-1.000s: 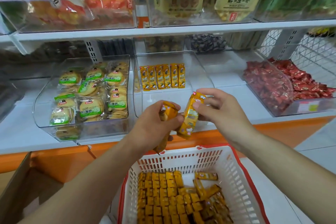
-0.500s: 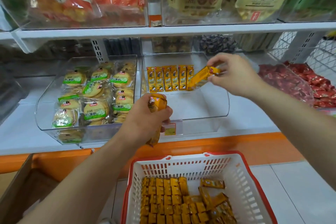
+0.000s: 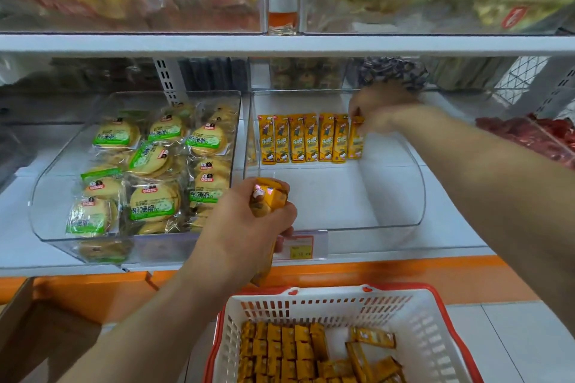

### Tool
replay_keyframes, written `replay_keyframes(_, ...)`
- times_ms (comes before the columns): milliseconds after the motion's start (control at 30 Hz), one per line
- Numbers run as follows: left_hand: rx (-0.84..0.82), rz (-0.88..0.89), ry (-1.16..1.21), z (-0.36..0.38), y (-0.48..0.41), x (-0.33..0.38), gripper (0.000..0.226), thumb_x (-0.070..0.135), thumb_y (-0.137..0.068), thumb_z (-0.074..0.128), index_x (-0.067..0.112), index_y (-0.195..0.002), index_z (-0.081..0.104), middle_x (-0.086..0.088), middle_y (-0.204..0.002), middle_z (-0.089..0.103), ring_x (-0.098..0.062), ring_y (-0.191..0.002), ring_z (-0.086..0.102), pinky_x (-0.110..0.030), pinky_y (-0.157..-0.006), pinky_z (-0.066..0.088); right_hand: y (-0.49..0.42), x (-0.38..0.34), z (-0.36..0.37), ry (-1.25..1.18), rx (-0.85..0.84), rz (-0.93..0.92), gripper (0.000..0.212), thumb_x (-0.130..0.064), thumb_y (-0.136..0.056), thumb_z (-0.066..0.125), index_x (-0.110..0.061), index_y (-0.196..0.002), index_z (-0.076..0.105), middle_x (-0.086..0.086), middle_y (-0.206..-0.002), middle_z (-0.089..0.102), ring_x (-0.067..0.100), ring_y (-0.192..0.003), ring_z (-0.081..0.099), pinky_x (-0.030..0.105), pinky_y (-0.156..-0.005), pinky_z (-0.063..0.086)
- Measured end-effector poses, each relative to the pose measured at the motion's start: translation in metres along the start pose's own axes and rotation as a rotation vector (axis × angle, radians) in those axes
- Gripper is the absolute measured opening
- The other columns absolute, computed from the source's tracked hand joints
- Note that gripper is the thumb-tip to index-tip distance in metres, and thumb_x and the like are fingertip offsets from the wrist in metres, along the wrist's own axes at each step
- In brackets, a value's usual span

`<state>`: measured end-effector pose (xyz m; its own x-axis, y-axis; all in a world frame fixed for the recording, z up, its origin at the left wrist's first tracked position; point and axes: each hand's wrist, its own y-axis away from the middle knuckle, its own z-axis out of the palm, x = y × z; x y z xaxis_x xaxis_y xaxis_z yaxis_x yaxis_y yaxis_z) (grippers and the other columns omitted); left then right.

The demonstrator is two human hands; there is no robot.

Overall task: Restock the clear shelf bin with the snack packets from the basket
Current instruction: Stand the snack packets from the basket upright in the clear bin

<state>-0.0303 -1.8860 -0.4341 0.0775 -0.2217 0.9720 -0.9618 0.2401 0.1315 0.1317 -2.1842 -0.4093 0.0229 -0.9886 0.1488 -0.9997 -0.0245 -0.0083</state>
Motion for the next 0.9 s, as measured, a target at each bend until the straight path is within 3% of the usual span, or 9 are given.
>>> replay_keyframes(100,0.003,0.009,-0.017,-0.001,0.000,-0.002,0.018,0.021,-0.091,0.072,0.029,-0.105,0.067,0.001,-0.074,0.075,-0.017,-0.070,0.073,-0.023,-0.059,0.060,-0.007,-0.002,0.007,0.002,-0.036,0.005,0.035,-0.022,-0.079,0.079,-0.026,-0.111,0.066,0.004,-0.113,0.066,0.027,-0.102,0.062,0.028,-0.075,0.042)
replay_keyframes(167,0.012,0.008,-0.015,-0.003,0.001,-0.002,0.018,0.023,-0.089,0.073,0.032,-0.105,0.069,0.003,-0.074,0.075,-0.014,-0.071,0.073,-0.019,-0.056,0.058,-0.010,-0.002,0.012,-0.003,-0.022,0.009,0.034,-0.017,-0.082,0.074,-0.023,-0.113,0.065,0.007,-0.116,0.065,0.028,-0.101,0.062,0.030,-0.075,0.048)
replay_keyframes(333,0.022,0.015,-0.026,-0.005,0.006,0.001,0.016,0.032,-0.089,0.073,0.035,-0.104,0.070,0.012,-0.076,0.073,-0.003,-0.072,0.071,-0.014,-0.051,0.051,0.016,0.000,-0.001,-0.211,0.107,0.067,0.039,-0.027,-0.087,0.074,-0.021,-0.124,0.064,0.007,-0.134,0.059,0.030,-0.120,0.057,0.038,-0.099,0.048)
replay_keyframes(433,-0.003,0.011,-0.040,-0.001,0.009,0.007,0.008,0.040,-0.089,0.072,0.034,-0.094,0.069,0.018,-0.075,0.071,-0.002,-0.074,0.070,-0.013,-0.051,0.050,0.069,-0.007,-0.010,-0.323,0.226,0.054,0.031,-0.030,-0.083,0.076,-0.021,-0.113,0.070,0.002,-0.119,0.067,0.027,-0.108,0.063,0.033,-0.090,0.048)
replay_keyframes(567,0.016,0.012,-0.030,0.007,0.015,0.014,0.012,0.043,-0.088,0.073,0.032,-0.085,0.071,0.009,-0.078,0.071,-0.015,-0.081,0.071,-0.026,-0.062,0.059,0.163,-0.046,-0.009,-0.807,0.223,0.017,0.012,-0.027,-0.079,0.081,-0.025,-0.088,0.072,-0.011,-0.086,0.072,0.008,-0.074,0.064,0.019,-0.066,0.048)
replay_keyframes(667,0.029,0.012,-0.007,0.019,0.020,0.018,0.015,0.040,-0.088,0.075,0.025,-0.091,0.074,-0.005,-0.085,0.074,-0.023,-0.077,0.071,-0.035,-0.069,0.059,0.222,-0.088,-0.004,-1.156,0.075,-0.035,0.020,-0.033,-0.077,0.080,-0.031,-0.094,0.070,-0.012,-0.090,0.072,0.007,-0.071,0.065,0.020,-0.065,0.049)
replay_keyframes(767,0.064,0.042,0.024,0.038,0.027,0.021,0.029,0.034,-0.085,0.080,0.009,-0.099,0.074,-0.014,-0.082,0.074,-0.023,-0.068,0.069,-0.032,-0.062,0.056,0.255,-0.121,0.000,-1.233,-0.034,-0.011,0.048,-0.059,-0.062,0.076,-0.037,-0.102,0.061,-0.016,-0.097,0.067,0.008,-0.079,0.069,0.030,-0.068,0.057)
replay_keyframes(833,0.070,0.052,0.050,0.047,0.030,0.024,0.031,0.035,-0.085,0.080,0.007,-0.097,0.072,-0.009,-0.077,0.075,-0.023,-0.071,0.073,-0.029,-0.065,0.059,0.261,-0.130,0.001,-1.242,-0.003,0.037,0.047,-0.054,-0.063,0.080,-0.036,-0.100,0.058,-0.015,-0.094,0.066,0.007,-0.075,0.068,0.029,-0.067,0.055)
replay_keyframes(900,0.053,0.054,0.090,0.051,0.032,0.026,0.031,0.038,-0.087,0.078,0.009,-0.097,0.072,-0.009,-0.083,0.076,-0.026,-0.080,0.076,-0.036,-0.075,0.063,0.260,-0.128,0.000,-1.269,0.057,0.077,0.036,-0.038,-0.073,0.083,-0.033,-0.100,0.060,-0.010,-0.089,0.068,0.007,-0.071,0.068,0.025,-0.064,0.054)
